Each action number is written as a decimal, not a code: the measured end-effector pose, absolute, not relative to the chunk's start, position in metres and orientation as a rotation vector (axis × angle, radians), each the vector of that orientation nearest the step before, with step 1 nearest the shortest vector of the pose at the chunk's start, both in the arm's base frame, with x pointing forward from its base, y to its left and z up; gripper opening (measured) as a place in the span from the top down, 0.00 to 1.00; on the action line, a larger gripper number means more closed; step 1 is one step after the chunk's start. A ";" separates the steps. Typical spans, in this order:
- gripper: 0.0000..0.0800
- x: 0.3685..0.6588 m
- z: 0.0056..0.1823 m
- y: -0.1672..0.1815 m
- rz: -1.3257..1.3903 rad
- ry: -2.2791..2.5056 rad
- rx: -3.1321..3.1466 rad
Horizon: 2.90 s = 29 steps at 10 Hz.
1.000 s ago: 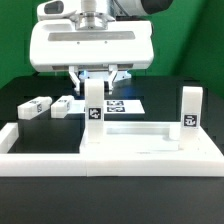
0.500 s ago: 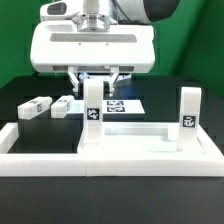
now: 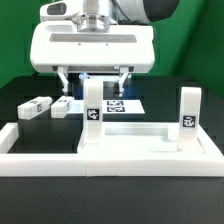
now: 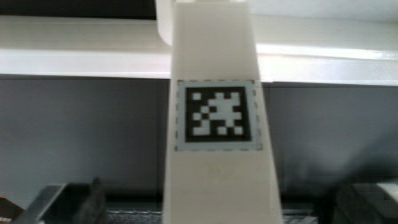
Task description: Assemble desk
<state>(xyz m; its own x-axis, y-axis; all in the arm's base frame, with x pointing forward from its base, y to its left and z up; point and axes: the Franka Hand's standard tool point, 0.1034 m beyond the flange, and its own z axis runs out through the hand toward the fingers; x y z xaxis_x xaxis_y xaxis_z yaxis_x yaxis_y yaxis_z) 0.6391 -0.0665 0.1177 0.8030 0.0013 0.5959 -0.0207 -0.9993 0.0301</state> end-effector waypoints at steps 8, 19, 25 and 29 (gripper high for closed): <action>0.19 0.642 0.124 -0.052 0.646 -0.049 3.226; 0.19 0.643 0.115 -0.048 0.139 -0.178 3.366; 0.22 0.636 0.108 -0.072 0.144 -0.119 3.353; 0.63 0.636 0.108 -0.074 0.132 -0.246 3.348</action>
Offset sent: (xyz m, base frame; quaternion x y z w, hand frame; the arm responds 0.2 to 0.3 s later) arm 0.0050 -0.0171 0.0276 0.0005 -0.0852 -0.0356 0.9957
